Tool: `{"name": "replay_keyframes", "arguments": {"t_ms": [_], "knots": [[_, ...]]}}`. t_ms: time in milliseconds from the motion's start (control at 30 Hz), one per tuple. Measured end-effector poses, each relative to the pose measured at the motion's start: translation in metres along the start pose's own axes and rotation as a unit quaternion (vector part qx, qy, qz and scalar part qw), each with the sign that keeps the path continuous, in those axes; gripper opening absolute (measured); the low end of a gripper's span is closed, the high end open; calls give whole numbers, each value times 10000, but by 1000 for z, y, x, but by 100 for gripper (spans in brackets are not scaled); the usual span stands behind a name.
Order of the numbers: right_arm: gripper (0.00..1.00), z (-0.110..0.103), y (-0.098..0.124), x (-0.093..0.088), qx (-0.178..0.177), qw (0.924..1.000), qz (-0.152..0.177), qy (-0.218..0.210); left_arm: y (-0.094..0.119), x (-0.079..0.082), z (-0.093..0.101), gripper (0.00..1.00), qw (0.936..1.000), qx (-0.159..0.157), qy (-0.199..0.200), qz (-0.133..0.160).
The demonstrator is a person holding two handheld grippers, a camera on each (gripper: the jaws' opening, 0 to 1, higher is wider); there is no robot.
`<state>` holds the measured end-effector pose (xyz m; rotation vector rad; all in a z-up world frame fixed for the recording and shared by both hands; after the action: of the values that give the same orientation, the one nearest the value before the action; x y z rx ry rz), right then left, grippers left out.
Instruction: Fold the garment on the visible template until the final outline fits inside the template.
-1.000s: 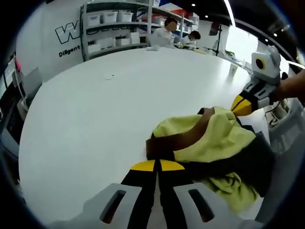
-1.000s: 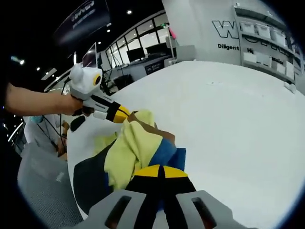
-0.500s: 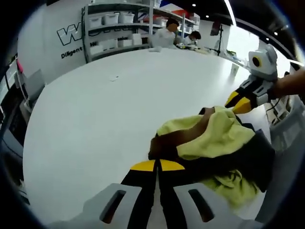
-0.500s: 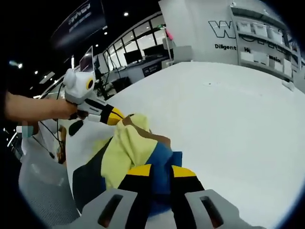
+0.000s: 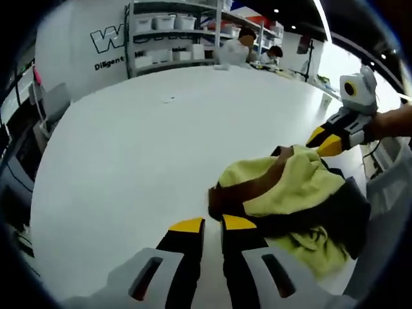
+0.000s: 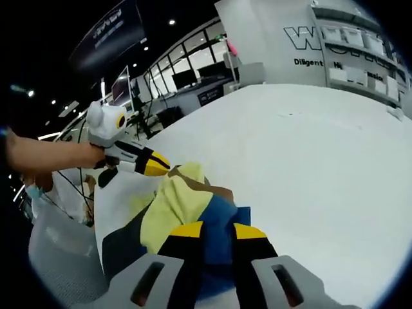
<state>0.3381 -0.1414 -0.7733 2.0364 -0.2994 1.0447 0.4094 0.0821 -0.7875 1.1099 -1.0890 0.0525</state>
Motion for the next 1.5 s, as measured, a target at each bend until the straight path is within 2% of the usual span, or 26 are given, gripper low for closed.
{"name": "replay_keyframes", "arguments": {"t_ms": [167, 300, 667, 900, 1367, 1500], "knots": [[13, -1, 2, 2, 112, 9998, 109, -76, 0, -5, 2, 20, 9998, -49, 162, -86], [13, -2, -2, -5, 154, 9998, -92, 23, -2, -7, 7, 20, 9996, -121, 235, -101], [0, 4, -6, -16, -138, 9983, -453, 339, -13, -5, 12, 21, 9990, -228, 369, -110], [0, 9, -2, -26, -231, 9964, -628, 512, -18, -2, 17, 22, 9979, -353, 528, -111], [0, 11, 1, -28, -196, 9974, -561, 418, -31, 9, 30, 19, 9975, -514, 480, -108], [0, 10, 1, -28, -203, 9976, -531, 396, -32, 7, 35, 13, 9986, -480, 138, -180]]}}
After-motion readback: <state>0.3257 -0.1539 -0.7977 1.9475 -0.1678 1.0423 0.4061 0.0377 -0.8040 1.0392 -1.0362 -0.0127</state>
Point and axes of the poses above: the point that each gripper's makers call its tool centre point, and the gripper's own axes: y roughly backward along the fingers, z roughly to its right, x roughly out of its top, the point moved 5 cm from there along y, roughly backward along the fingers, and after that the axes turned 4 degrees about x, right-handed, at the moved point
